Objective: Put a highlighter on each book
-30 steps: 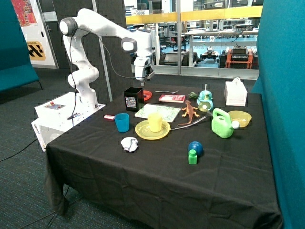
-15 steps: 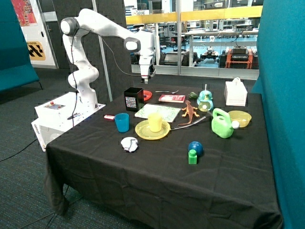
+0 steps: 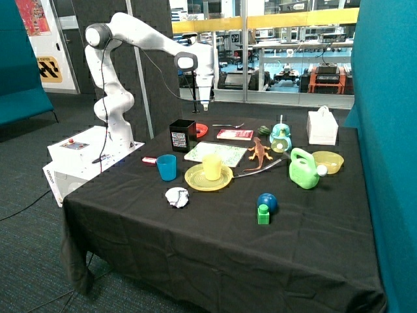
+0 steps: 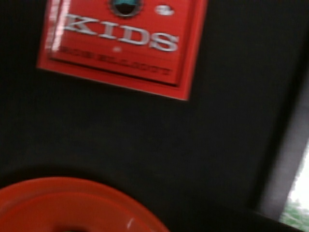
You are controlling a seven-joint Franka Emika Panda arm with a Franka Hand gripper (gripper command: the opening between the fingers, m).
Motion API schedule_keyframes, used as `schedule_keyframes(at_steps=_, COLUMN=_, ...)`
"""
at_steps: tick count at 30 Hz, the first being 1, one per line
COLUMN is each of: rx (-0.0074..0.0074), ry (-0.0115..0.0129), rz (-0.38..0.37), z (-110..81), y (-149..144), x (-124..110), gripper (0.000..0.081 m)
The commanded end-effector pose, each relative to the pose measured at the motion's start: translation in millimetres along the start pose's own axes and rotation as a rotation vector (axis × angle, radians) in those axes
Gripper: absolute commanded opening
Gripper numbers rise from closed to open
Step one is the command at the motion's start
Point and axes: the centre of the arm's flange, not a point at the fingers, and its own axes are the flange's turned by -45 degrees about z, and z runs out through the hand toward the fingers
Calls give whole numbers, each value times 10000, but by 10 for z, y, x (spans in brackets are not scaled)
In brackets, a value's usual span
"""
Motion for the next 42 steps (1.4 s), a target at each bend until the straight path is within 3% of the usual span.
schedule_keyframes(at_steps=1, rx=-10, ry=0, rz=-768, z=70, y=-509, x=91, gripper=196)
schedule_keyframes(at_steps=2, rx=-10, ry=0, rz=-814, z=78, y=-554, x=96, gripper=184)
schedule_keyframes(at_steps=7, rx=-10, ry=0, rz=-996, z=112, y=-711, x=82, gripper=310)
schedule_keyframes(at_steps=14, rx=-10, ry=0, rz=-892, z=246, y=-807, x=-10, gripper=394)
schedule_keyframes(at_steps=18, rx=-10, ry=0, rz=-561, z=372, y=-808, x=-86, gripper=543)
schedule_keyframes(at_steps=20, rx=-10, ry=0, rz=-465, z=431, y=-810, x=-120, gripper=576)
schedule_keyframes(at_steps=24, rx=-10, ry=0, rz=-430, z=548, y=-845, x=-206, gripper=533)
schedule_keyframes(at_steps=28, rx=-10, ry=0, rz=-384, z=647, y=-904, x=-298, gripper=617)
schedule_keyframes(at_steps=40, rx=-10, ry=0, rz=-300, z=785, y=-980, x=-513, gripper=551)
schedule_keyframes(at_steps=42, rx=-10, ry=0, rz=-250, z=802, y=-975, x=-538, gripper=578)
